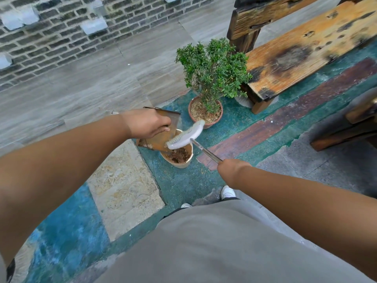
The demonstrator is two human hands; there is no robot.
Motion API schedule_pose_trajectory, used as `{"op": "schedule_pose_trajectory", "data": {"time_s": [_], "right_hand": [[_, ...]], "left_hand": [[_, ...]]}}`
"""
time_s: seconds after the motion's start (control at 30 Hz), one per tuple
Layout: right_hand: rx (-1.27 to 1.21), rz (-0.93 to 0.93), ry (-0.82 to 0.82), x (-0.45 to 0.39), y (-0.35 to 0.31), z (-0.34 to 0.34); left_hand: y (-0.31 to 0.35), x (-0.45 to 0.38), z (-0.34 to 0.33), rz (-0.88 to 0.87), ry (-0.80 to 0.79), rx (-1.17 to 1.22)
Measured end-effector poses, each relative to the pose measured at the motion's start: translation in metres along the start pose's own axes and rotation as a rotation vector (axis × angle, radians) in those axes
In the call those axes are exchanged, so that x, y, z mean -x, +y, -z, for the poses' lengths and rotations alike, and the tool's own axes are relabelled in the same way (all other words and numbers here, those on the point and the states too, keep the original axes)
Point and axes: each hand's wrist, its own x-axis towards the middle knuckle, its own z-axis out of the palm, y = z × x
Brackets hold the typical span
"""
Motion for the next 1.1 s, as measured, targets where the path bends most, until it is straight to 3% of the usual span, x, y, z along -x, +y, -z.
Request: {"op": "schedule_pose_trajectory", "data": {"time_s": [0.23,0.4,1.1], "right_hand": [[0.038,0.042,0.087,-0.013,-0.026,0.027],[0.094,0.034,0.034,-0.028,-0.046,0.014],[0.285,0.049,-0.033,-0.021,-0.008,-0.001]], "left_hand": [[0.008,-0.006,-0.001,0.009,-0.031,0.006],[0.015,-0.008,-0.005,0.039,-0.015,0.002],[0.003,0.003,0.02,0.129,0.105,0.058]]}}
